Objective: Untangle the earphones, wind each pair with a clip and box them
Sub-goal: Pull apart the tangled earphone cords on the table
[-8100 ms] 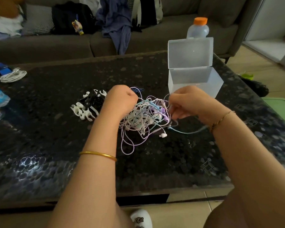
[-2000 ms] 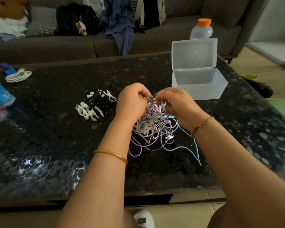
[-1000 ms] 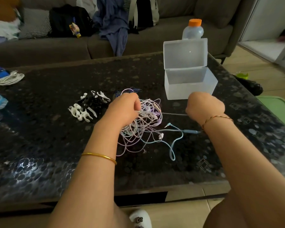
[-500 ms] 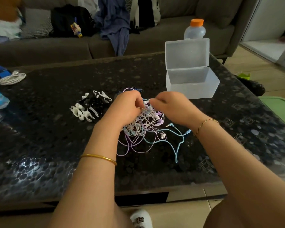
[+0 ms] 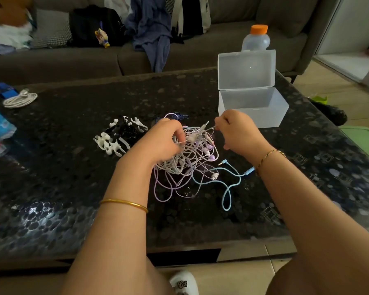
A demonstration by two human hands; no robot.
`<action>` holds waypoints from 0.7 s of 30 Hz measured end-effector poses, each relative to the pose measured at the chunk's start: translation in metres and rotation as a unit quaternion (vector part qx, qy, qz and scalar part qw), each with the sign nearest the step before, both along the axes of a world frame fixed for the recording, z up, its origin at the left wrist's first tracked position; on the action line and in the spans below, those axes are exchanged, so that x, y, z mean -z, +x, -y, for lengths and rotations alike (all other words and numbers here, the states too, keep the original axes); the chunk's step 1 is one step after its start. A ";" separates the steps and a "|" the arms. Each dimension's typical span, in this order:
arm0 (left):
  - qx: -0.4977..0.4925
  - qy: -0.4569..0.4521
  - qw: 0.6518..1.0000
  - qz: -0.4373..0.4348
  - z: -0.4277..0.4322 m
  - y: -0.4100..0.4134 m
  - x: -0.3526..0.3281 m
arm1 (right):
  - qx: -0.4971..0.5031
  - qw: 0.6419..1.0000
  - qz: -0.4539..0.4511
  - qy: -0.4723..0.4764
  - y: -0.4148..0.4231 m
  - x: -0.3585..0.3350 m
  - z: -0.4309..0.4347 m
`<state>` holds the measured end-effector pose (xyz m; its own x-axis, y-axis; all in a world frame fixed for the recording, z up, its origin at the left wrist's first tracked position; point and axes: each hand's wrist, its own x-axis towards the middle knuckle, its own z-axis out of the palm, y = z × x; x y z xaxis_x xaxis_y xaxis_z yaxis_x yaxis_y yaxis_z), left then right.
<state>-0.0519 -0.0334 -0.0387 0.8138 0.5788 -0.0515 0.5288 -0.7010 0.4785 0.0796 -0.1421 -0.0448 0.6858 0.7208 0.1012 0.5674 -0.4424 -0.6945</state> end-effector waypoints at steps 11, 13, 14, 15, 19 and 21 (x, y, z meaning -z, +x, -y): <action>-0.045 -0.073 0.996 0.023 0.007 0.007 -0.007 | 0.013 0.940 -0.306 0.151 -0.003 -0.002 -0.003; -0.079 -0.097 0.989 0.077 0.008 0.007 -0.011 | -0.016 0.935 -0.314 0.166 -0.006 -0.003 -0.004; -0.089 -0.069 0.990 0.081 0.008 0.008 -0.013 | -0.028 0.937 -0.305 0.170 -0.007 -0.002 -0.005; -0.090 -0.033 0.993 0.066 0.008 0.009 -0.012 | -0.038 0.942 -0.288 0.166 -0.008 -0.002 -0.005; -0.087 0.012 0.996 -0.022 0.013 0.013 -0.009 | -0.056 0.949 -0.263 0.165 -0.010 -0.001 -0.005; -0.103 0.015 0.994 -0.036 0.016 0.013 -0.012 | -0.054 0.947 -0.269 0.169 -0.011 -0.001 -0.004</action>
